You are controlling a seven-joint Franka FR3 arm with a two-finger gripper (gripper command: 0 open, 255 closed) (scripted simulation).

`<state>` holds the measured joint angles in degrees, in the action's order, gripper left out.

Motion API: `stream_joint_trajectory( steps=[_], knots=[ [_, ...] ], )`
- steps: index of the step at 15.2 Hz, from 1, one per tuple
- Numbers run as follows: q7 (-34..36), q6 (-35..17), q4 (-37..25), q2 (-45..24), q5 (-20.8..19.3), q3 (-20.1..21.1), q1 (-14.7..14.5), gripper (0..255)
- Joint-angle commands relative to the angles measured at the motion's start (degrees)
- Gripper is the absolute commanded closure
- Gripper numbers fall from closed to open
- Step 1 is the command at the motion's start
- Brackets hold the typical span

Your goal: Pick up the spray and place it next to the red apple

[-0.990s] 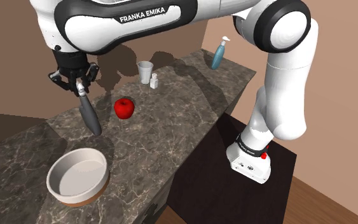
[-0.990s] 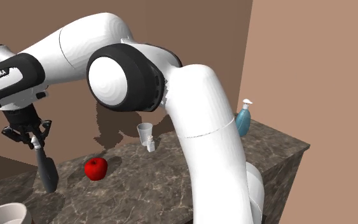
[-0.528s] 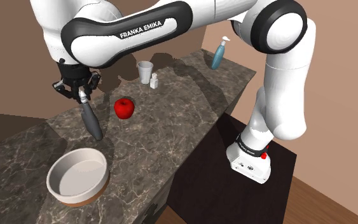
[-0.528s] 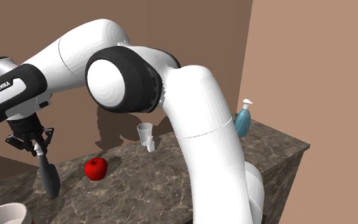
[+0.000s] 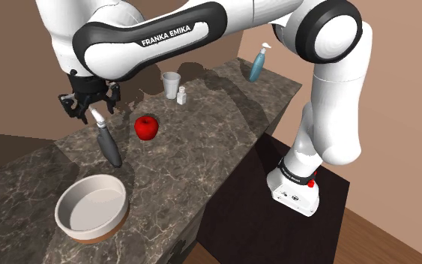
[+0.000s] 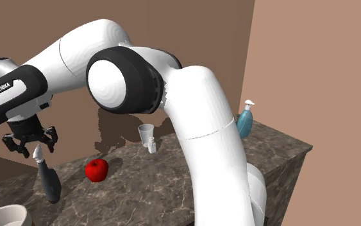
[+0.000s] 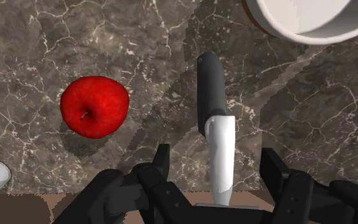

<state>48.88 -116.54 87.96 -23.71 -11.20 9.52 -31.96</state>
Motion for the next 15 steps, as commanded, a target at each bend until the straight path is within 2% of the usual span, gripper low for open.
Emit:
stream_joint_trajectory(
  steps=[1, 4, 8, 15],
  knots=[
    [0.0, 0.0, 0.0, 0.0, 0.0, 0.0, 0.0, 0],
    [0.0, 0.0, 0.0, 0.0, 0.0, 0.0, 0.0, 0],
    [-0.5, 6.2, -4.1, 2.1, 0.6, 0.4, -0.4, 0],
    [-0.5, 6.2, -4.1, 2.1, 0.6, 0.4, -0.4, 0]
  ],
)
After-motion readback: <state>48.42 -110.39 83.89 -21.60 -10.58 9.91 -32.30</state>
